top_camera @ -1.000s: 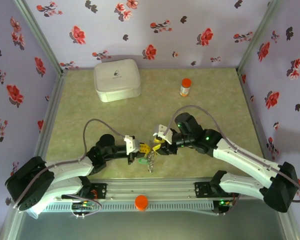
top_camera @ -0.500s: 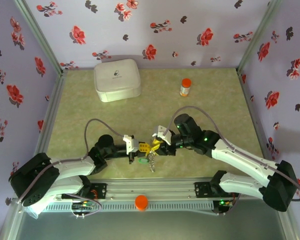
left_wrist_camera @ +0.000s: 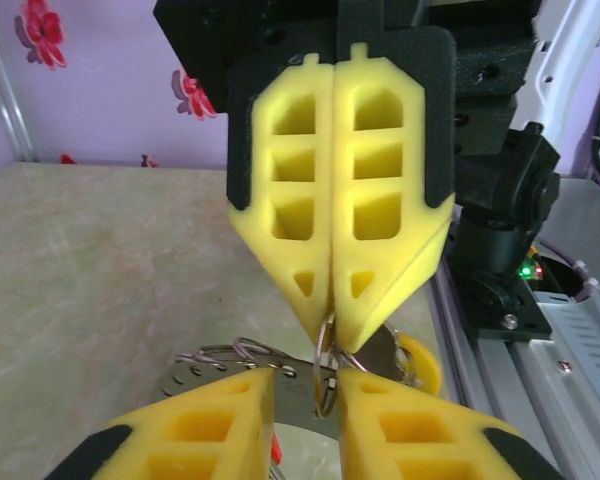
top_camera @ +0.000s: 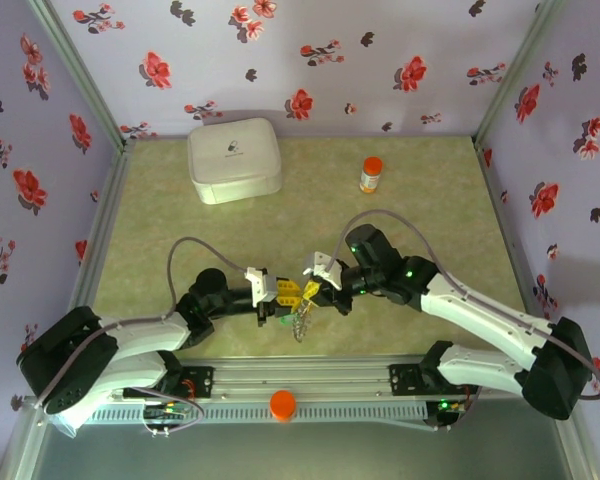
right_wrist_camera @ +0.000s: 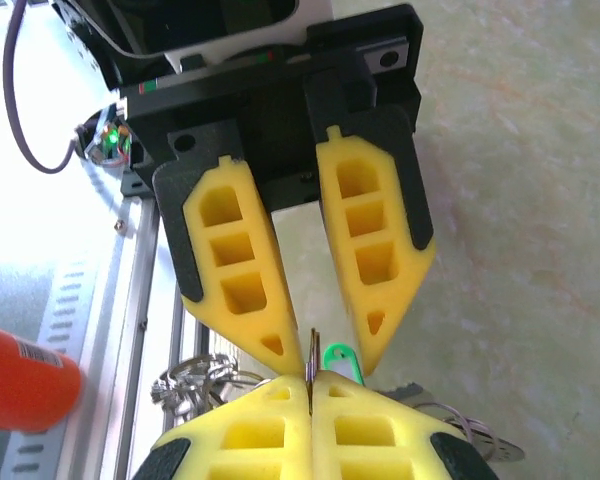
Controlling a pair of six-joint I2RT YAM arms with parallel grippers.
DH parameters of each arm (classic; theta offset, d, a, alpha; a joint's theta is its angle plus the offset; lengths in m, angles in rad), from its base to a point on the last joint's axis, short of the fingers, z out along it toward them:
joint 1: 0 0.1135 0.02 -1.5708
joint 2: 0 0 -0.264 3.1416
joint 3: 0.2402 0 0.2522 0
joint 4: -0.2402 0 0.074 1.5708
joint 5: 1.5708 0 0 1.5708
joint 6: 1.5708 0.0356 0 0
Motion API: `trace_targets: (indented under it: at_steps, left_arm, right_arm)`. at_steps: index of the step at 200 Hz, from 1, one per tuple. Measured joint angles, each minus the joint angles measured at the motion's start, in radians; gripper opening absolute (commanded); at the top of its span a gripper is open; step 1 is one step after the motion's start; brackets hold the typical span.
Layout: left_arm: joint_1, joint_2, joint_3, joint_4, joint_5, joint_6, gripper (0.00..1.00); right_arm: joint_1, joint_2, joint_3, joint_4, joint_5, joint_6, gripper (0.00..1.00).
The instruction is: Put the keys on the keyring
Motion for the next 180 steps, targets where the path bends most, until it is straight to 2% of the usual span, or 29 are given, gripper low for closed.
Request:
trace_targets:
  at_steps: [29,56,62,77,93,106,118,149,180]
  left_arm:
    - [-0.007,-0.055,0.071,-0.214,-0.005,0.063,0.19]
    - [-0.009,-0.074,0.093,-0.317,-0.005,0.095,0.18]
    - [-0.01,-0.074,0.095,-0.335,-0.004,0.1,0.15]
    - [-0.011,-0.074,0.102,-0.371,-0.002,0.114,0.0]
    - [-0.013,-0.076,0.105,-0.403,0.002,0.126,0.0]
    - [-0.013,-0.078,0.106,-0.408,0.002,0.131,0.0]
    - [-0.013,-0.085,0.106,-0.402,-0.005,0.132,0.0]
    - [-0.013,-0.106,0.093,-0.348,-0.023,0.131,0.0]
    - [-0.013,-0.109,0.089,-0.313,-0.03,0.132,0.0]
  right_arm:
    - [0.036,0.034,0.08,-0.118,0.074,-0.069,0.0]
    - [0.076,0.085,0.139,-0.197,0.135,-0.116,0.0]
    - [0.084,0.097,0.146,-0.205,0.144,-0.122,0.0]
    - [0.098,0.121,0.159,-0.218,0.164,-0.137,0.0]
    - [0.101,0.141,0.172,-0.234,0.178,-0.14,0.0]
    - [0.101,0.139,0.172,-0.233,0.181,-0.129,0.26]
    - [0.078,0.116,0.152,-0.199,0.16,-0.096,0.37]
    - [-0.032,-0.056,0.024,-0.083,0.114,0.042,0.4]
    - [-0.04,-0.115,-0.052,0.004,0.072,0.174,0.4]
